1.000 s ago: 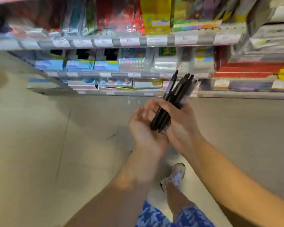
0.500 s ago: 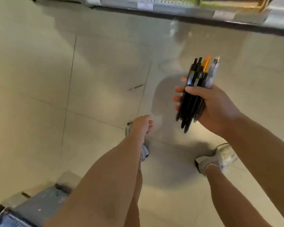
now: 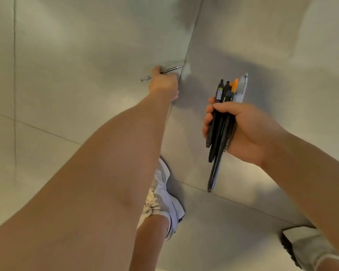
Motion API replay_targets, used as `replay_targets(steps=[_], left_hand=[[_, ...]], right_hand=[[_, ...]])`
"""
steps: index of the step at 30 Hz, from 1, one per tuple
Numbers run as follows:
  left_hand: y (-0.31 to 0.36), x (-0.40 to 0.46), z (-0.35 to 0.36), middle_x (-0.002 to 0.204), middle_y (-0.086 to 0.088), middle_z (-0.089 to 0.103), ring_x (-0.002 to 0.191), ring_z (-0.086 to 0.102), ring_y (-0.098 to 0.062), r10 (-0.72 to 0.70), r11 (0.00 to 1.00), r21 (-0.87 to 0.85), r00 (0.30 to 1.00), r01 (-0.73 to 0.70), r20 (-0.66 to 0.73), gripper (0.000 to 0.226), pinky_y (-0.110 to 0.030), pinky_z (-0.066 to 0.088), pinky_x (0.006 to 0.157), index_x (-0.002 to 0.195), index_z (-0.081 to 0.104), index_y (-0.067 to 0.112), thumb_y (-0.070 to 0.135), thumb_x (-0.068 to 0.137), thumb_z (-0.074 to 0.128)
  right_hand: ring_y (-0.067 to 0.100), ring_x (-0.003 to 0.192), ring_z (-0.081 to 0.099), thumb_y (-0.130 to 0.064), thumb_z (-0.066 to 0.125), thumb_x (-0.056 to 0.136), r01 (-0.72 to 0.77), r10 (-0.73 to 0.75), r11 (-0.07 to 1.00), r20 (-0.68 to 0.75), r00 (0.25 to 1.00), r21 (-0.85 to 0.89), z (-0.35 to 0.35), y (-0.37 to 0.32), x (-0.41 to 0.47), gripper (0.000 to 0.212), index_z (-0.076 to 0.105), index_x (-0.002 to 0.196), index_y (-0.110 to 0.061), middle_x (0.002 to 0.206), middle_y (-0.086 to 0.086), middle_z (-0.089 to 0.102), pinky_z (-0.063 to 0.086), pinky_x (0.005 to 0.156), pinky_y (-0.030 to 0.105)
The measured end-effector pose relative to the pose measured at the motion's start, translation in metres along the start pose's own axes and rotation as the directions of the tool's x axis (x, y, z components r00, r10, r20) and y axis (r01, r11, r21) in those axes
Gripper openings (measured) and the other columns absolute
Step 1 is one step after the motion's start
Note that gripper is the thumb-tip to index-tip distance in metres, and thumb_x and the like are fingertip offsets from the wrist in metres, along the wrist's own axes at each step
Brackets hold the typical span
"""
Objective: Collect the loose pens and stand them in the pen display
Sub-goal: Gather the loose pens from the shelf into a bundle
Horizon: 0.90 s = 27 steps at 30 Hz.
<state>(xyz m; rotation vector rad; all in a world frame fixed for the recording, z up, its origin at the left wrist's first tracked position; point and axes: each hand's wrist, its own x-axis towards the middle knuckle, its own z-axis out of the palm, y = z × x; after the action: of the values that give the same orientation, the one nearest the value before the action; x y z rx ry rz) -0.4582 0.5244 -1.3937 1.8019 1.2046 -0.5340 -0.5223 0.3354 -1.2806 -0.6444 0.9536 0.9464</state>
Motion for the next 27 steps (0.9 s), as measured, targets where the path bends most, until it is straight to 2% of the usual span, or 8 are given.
replay_targets(steps=[4, 7, 9, 11, 15, 20, 24, 27], left_hand=[[-0.003, 0.029, 0.006, 0.086, -0.012, 0.068, 0.061, 0.07, -0.028, 0.08, 0.952, 0.301, 0.995, -0.06, -0.056, 0.031, -0.037, 0.061, 0.057, 0.113, 0.056, 0.01, 0.032, 0.093, 0.046], [-0.009, 0.001, -0.003, 0.085, -0.002, 0.062, 0.082, 0.063, -0.029, 0.18, 0.806, 0.574, 0.984, -0.144, -0.007, 0.021, -0.028, 0.048, 0.064, 0.102, 0.059, 0.022, 0.025, 0.086, 0.046], [-0.008, -0.045, -0.007, 0.077, 0.0, 0.058, 0.079, 0.063, -0.031, 0.229, 0.852, 0.469, 0.971, -0.232, 0.065, 0.011, -0.032, 0.047, 0.056, 0.088, 0.051, 0.028, 0.018, 0.086, 0.047], [-0.003, -0.103, -0.013, 0.072, 0.0, 0.057, 0.069, 0.065, -0.032, 0.343, 0.894, 0.244, 0.925, -0.375, 0.164, 0.014, -0.043, 0.054, 0.058, 0.094, 0.049, 0.027, 0.014, 0.088, 0.047], [0.037, -0.237, -0.042, 0.081, 0.008, 0.056, 0.054, 0.055, -0.016, 0.447, 0.878, 0.008, 0.826, -0.478, 0.344, 0.04, -0.026, 0.047, 0.051, 0.117, 0.038, 0.041, 0.018, 0.088, 0.053], [0.107, -0.391, -0.063, 0.086, 0.014, 0.064, 0.054, 0.052, -0.003, 0.493, 0.85, -0.044, 0.766, -0.524, 0.412, 0.02, -0.017, 0.045, 0.051, 0.104, 0.065, 0.033, 0.018, 0.091, 0.068], [0.165, -0.506, -0.053, 0.079, 0.014, 0.059, 0.068, 0.056, -0.006, 0.608, 0.759, 0.029, 0.724, -0.651, 0.326, 0.023, -0.019, 0.05, 0.065, 0.109, 0.073, 0.029, 0.018, 0.089, 0.07], [0.21, -0.588, -0.039, 0.079, 0.017, 0.054, 0.072, 0.055, 0.002, 0.661, 0.71, 0.022, 0.678, -0.703, 0.321, 0.023, -0.006, 0.041, 0.069, 0.108, 0.075, 0.026, 0.016, 0.088, 0.071]], right_hand=[[0.016, 0.064, 0.067, -0.008, 0.053, 0.101, 0.025, -0.025, 1.0, -0.034, 0.999, 0.004, -0.014, 0.0, 0.016, 0.014, 0.064, 0.108, -0.013, 0.077, 0.002, 0.068, 0.059, 0.062, 0.032], [0.016, 0.064, 0.068, -0.009, 0.053, 0.101, 0.05, -0.05, 0.999, -0.075, 0.996, 0.001, -0.014, -0.008, 0.005, 0.013, 0.063, 0.107, -0.014, 0.076, 0.001, 0.068, 0.059, 0.062, 0.031], [0.016, 0.064, 0.068, -0.008, 0.053, 0.101, 0.069, -0.067, 0.997, -0.099, 0.993, 0.022, -0.012, -0.016, -0.013, 0.013, 0.063, 0.106, -0.014, 0.075, 0.001, 0.068, 0.06, 0.063, 0.032], [0.016, 0.064, 0.068, -0.008, 0.054, 0.101, 0.085, -0.08, 0.996, -0.116, 0.99, 0.038, -0.009, -0.026, -0.04, 0.013, 0.064, 0.105, -0.015, 0.074, 0.001, 0.068, 0.06, 0.063, 0.032], [0.018, 0.067, 0.067, -0.008, 0.057, 0.099, 0.121, -0.114, 0.992, -0.137, 0.984, 0.043, -0.002, -0.044, -0.118, 0.015, 0.064, 0.111, -0.015, 0.077, 0.003, 0.067, 0.06, 0.066, 0.035], [0.034, 0.105, 0.074, -0.019, 0.059, 0.099, 0.142, -0.122, 0.982, -0.156, 0.98, 0.122, 0.007, -0.062, -0.248, 0.026, 0.065, 0.12, -0.004, 0.105, 0.019, 0.074, 0.063, 0.083, 0.048], [0.034, 0.09, 0.076, -0.021, 0.05, 0.103, 0.24, -0.201, 0.913, -0.148, 0.968, 0.33, 0.014, -0.092, -0.364, 0.022, 0.068, 0.102, -0.007, 0.087, 0.015, 0.074, 0.062, 0.076, 0.048], [0.029, 0.079, 0.074, -0.032, 0.049, 0.104, 0.327, -0.279, 0.835, -0.172, 0.945, 0.443, 0.01, -0.122, -0.453, 0.027, 0.063, 0.093, -0.011, 0.084, 0.008, 0.068, 0.061, 0.07, 0.041]])
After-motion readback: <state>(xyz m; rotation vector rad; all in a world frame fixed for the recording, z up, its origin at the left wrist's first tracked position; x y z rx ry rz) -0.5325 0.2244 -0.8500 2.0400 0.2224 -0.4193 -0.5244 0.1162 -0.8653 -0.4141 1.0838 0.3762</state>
